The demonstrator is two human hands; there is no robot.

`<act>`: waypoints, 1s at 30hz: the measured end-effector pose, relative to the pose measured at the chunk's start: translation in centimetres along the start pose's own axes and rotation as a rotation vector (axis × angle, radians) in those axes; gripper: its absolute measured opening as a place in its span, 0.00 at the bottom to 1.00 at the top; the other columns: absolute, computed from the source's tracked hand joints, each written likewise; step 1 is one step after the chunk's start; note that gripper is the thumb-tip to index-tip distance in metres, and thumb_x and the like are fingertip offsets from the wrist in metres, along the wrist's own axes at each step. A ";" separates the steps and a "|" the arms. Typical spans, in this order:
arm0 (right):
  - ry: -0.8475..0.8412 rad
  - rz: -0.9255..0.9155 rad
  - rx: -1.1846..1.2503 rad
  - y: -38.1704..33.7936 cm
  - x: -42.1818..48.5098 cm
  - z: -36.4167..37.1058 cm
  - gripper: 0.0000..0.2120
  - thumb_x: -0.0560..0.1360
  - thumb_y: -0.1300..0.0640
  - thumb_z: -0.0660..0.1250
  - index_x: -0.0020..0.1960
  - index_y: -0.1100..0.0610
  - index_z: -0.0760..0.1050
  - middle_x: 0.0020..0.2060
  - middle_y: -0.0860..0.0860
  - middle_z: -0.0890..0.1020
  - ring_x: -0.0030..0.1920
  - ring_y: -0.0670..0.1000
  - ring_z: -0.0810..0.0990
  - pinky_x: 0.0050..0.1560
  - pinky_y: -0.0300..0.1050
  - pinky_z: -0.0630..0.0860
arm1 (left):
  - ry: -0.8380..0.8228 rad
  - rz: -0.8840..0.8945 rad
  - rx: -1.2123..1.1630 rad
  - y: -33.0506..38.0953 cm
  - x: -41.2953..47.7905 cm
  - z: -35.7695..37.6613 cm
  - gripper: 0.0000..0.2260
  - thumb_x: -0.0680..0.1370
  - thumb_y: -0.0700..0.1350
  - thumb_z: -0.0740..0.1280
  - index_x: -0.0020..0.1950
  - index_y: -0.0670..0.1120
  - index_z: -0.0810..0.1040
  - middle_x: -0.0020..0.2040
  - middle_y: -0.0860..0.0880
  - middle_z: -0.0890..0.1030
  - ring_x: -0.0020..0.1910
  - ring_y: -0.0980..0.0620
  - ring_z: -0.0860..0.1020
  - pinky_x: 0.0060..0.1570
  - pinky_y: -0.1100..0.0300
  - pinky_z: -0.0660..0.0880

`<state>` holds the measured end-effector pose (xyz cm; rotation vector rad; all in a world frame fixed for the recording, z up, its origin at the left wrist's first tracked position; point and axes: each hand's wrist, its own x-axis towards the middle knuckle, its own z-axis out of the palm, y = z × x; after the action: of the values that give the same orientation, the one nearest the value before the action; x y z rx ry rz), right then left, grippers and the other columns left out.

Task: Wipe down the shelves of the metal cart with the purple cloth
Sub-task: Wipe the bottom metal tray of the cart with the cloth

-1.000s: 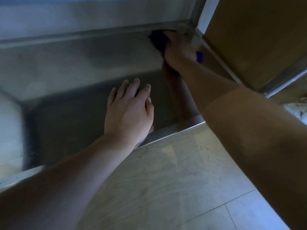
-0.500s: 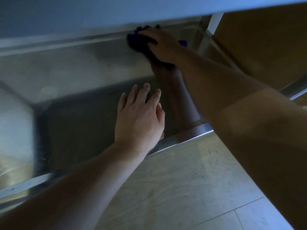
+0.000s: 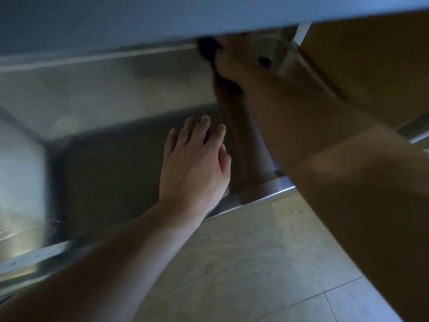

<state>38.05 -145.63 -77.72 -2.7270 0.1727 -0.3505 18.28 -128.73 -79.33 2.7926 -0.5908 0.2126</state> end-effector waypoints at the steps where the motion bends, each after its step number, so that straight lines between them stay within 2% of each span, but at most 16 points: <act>1: -0.091 -0.105 0.011 -1.9 -0.6 0.7 0.18 0.80 0.53 0.57 0.69 0.45 0.71 0.67 0.52 0.75 0.66 0.55 0.72 0.68 0.53 0.67 | -0.004 0.001 0.004 -0.1 0.0 -0.1 0.21 0.79 0.51 0.51 0.71 0.52 0.69 0.73 0.49 0.68 0.73 0.47 0.63 0.72 0.46 0.59; 3: -0.173 -0.269 0.059 -4.8 -2.8 1.1 0.21 0.81 0.57 0.55 0.73 0.49 0.66 0.71 0.51 0.71 0.70 0.53 0.68 0.70 0.48 0.65 | -0.013 0.012 0.006 -0.3 -0.1 -0.1 0.21 0.80 0.51 0.51 0.72 0.52 0.68 0.73 0.49 0.67 0.73 0.46 0.63 0.72 0.45 0.59; 5: -0.093 -0.236 0.054 -3.4 -2.7 0.6 0.21 0.82 0.57 0.54 0.74 0.49 0.65 0.71 0.51 0.70 0.70 0.53 0.69 0.69 0.48 0.66 | -0.004 0.017 0.001 -0.4 -0.2 0.0 0.20 0.80 0.50 0.52 0.71 0.52 0.69 0.73 0.49 0.67 0.73 0.47 0.63 0.72 0.45 0.59; 7: -0.019 -0.069 -0.029 0.5 -2.1 -0.3 0.21 0.81 0.56 0.55 0.74 0.47 0.65 0.70 0.52 0.71 0.68 0.54 0.71 0.66 0.48 0.68 | 0.019 0.011 -0.010 -0.4 -0.3 0.2 0.19 0.80 0.50 0.54 0.70 0.53 0.70 0.72 0.50 0.68 0.73 0.47 0.64 0.72 0.46 0.59; 9: 0.083 0.178 -0.123 5.7 -2.3 -2.3 0.22 0.80 0.54 0.55 0.73 0.44 0.64 0.70 0.53 0.71 0.68 0.57 0.70 0.66 0.52 0.69 | 0.040 0.008 -0.026 -0.3 -0.3 0.4 0.18 0.80 0.50 0.55 0.69 0.53 0.71 0.72 0.50 0.69 0.72 0.47 0.64 0.72 0.47 0.59; 11: 0.131 0.351 -0.178 9.1 -3.5 -4.1 0.23 0.79 0.53 0.53 0.74 0.44 0.62 0.73 0.53 0.66 0.71 0.60 0.65 0.69 0.57 0.65 | 0.055 0.007 -0.032 -0.3 -0.3 0.5 0.18 0.80 0.50 0.55 0.69 0.52 0.72 0.72 0.50 0.70 0.72 0.47 0.65 0.72 0.47 0.59; 13: 0.098 0.436 -0.181 10.0 -4.1 -4.6 0.25 0.79 0.55 0.52 0.76 0.45 0.59 0.75 0.53 0.61 0.74 0.61 0.59 0.72 0.60 0.60 | 0.055 0.016 -0.034 -0.1 -0.3 0.5 0.19 0.80 0.50 0.54 0.69 0.52 0.72 0.72 0.50 0.70 0.72 0.47 0.65 0.72 0.46 0.59; 15: 0.059 0.415 -0.146 7.6 -4.4 -4.2 0.25 0.79 0.55 0.53 0.76 0.45 0.59 0.75 0.53 0.61 0.74 0.60 0.59 0.71 0.60 0.62 | 0.044 0.026 -0.035 0.1 -0.2 0.5 0.19 0.80 0.50 0.54 0.70 0.52 0.71 0.72 0.50 0.69 0.73 0.47 0.64 0.72 0.46 0.59; 18: -0.038 0.159 -0.052 1.8 -6.1 -2.3 0.22 0.81 0.51 0.52 0.75 0.44 0.62 0.74 0.51 0.65 0.71 0.56 0.66 0.67 0.57 0.68 | 0.043 0.028 -0.047 -0.1 -0.1 0.3 0.19 0.80 0.50 0.54 0.70 0.52 0.72 0.71 0.50 0.70 0.72 0.47 0.65 0.72 0.45 0.60; 20: -0.064 0.011 -0.048 -0.2 -8.0 -1.1 0.22 0.81 0.51 0.52 0.75 0.43 0.61 0.74 0.48 0.64 0.73 0.55 0.64 0.69 0.55 0.66 | 0.064 0.028 -0.058 -0.3 -0.1 0.2 0.18 0.80 0.50 0.55 0.69 0.52 0.73 0.70 0.50 0.71 0.71 0.47 0.66 0.71 0.45 0.61; 22: -0.059 0.015 -0.065 0.8 -8.6 -1.7 0.22 0.81 0.51 0.51 0.75 0.41 0.59 0.75 0.47 0.64 0.73 0.54 0.63 0.70 0.55 0.64 | 0.072 0.029 -0.058 -0.5 -0.1 0.3 0.18 0.80 0.50 0.56 0.68 0.52 0.73 0.70 0.50 0.71 0.71 0.47 0.66 0.70 0.44 0.61; 25: -0.074 0.252 -0.162 5.4 -9.1 -4.5 0.24 0.81 0.52 0.53 0.76 0.41 0.56 0.75 0.50 0.63 0.72 0.57 0.65 0.68 0.58 0.66 | 0.080 0.013 -0.067 -0.5 0.0 0.5 0.18 0.80 0.50 0.56 0.68 0.52 0.73 0.70 0.50 0.71 0.70 0.46 0.67 0.71 0.45 0.60; 27: -0.020 0.421 -0.164 8.4 -10.3 -6.6 0.24 0.81 0.53 0.53 0.76 0.42 0.57 0.74 0.51 0.63 0.72 0.57 0.63 0.69 0.58 0.64 | 0.086 0.007 -0.072 -0.3 0.2 0.7 0.18 0.80 0.50 0.56 0.68 0.52 0.73 0.70 0.50 0.71 0.70 0.46 0.67 0.71 0.44 0.60; 30: 0.030 0.499 -0.151 8.4 -11.8 -7.4 0.24 0.80 0.53 0.54 0.76 0.44 0.58 0.75 0.50 0.62 0.74 0.56 0.60 0.72 0.57 0.60 | 0.082 0.008 -0.066 0.0 0.3 0.8 0.18 0.79 0.50 0.55 0.68 0.53 0.73 0.70 0.50 0.70 0.71 0.46 0.66 0.71 0.44 0.60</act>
<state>24.17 -154.00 -76.87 -2.6987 0.8979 -0.2398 18.66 -129.07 -80.02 2.7041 -0.5780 0.3027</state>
